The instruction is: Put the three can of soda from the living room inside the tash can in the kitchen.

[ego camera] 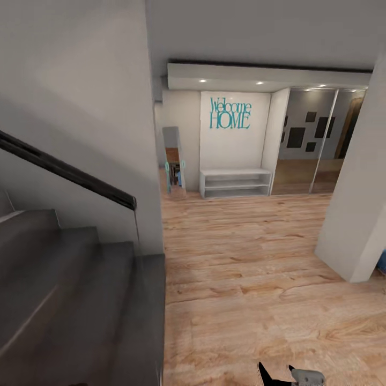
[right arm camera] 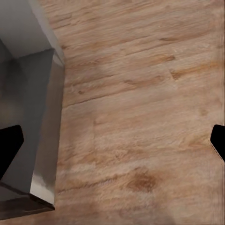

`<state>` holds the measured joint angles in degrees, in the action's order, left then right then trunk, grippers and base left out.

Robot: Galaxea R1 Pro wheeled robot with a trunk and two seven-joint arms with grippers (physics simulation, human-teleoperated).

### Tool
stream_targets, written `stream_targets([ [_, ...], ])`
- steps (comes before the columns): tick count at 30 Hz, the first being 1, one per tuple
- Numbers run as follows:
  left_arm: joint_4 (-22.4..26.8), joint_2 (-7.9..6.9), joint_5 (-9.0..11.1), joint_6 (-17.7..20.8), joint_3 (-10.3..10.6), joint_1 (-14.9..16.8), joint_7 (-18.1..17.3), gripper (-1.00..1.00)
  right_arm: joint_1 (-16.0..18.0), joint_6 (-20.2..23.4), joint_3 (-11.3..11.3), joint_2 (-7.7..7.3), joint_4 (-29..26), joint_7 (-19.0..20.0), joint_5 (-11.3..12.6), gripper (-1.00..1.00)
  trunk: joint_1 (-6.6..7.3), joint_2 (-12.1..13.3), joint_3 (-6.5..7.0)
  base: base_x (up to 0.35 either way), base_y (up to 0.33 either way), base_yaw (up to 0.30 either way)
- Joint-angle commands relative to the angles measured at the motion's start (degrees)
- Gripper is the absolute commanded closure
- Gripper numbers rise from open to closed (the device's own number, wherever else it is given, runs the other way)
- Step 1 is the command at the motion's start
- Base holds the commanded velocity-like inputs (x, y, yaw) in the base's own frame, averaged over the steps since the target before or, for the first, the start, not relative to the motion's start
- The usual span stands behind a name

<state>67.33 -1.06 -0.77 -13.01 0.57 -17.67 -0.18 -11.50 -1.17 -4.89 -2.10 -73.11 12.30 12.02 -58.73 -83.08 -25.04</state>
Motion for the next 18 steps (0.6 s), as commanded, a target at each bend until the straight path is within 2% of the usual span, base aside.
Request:
stream_targets([
  [1,0.0,0.0,-0.01,-0.02,0.01,0.02,-0.02,-1.0,0.07,0.13,-0.13,0.0,0.0,0.0,0.02,-1.0,0.0,0.0,0.05,0.0,0.0,-0.23],
  [18,0.0,0.0,0.0,-0.08,0.02,0.09,0.0,-1.0,0.41,0.7,-0.9,-0.75,-0.67,0.16,-0.14,-1.0,0.0,0.0,0.88,0.0,0.0,-0.23],
])
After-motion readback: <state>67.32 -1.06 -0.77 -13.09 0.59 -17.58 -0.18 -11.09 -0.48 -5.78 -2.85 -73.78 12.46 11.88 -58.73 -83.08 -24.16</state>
